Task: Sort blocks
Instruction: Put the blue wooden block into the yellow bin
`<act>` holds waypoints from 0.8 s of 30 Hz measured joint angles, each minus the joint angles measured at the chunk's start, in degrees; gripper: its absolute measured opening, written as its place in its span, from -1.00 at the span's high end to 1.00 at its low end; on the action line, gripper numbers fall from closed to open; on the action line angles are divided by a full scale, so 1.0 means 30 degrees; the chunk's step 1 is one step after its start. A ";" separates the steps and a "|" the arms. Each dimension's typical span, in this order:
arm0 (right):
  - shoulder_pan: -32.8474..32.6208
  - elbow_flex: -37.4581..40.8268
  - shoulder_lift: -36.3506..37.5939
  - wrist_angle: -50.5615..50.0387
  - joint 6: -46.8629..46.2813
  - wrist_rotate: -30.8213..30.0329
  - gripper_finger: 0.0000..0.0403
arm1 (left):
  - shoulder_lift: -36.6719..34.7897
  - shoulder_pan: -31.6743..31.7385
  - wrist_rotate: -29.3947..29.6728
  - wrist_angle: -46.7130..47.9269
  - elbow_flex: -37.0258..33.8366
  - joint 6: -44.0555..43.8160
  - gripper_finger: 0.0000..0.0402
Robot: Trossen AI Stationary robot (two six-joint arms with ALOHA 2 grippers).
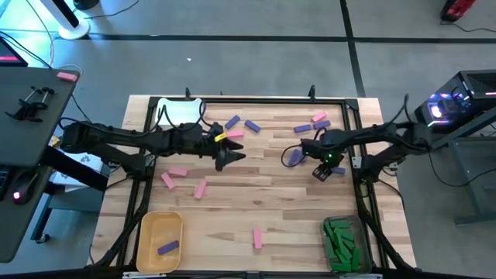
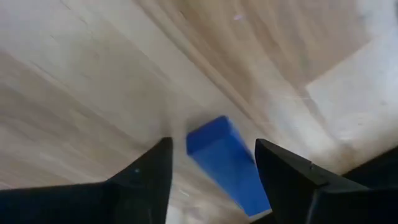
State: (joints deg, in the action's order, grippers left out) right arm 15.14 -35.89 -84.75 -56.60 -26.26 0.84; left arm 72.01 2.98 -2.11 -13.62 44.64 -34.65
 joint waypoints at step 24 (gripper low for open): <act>-0.0036 -0.5777 0.0867 -0.1209 -0.1088 0.1934 0.98 | -0.8966 0.1377 -0.0835 -0.1085 0.0026 0.2588 -0.24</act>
State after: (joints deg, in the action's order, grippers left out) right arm 15.03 -53.22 -82.15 -60.22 -29.52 6.64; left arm 45.11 7.11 -4.61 -16.88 44.72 -26.88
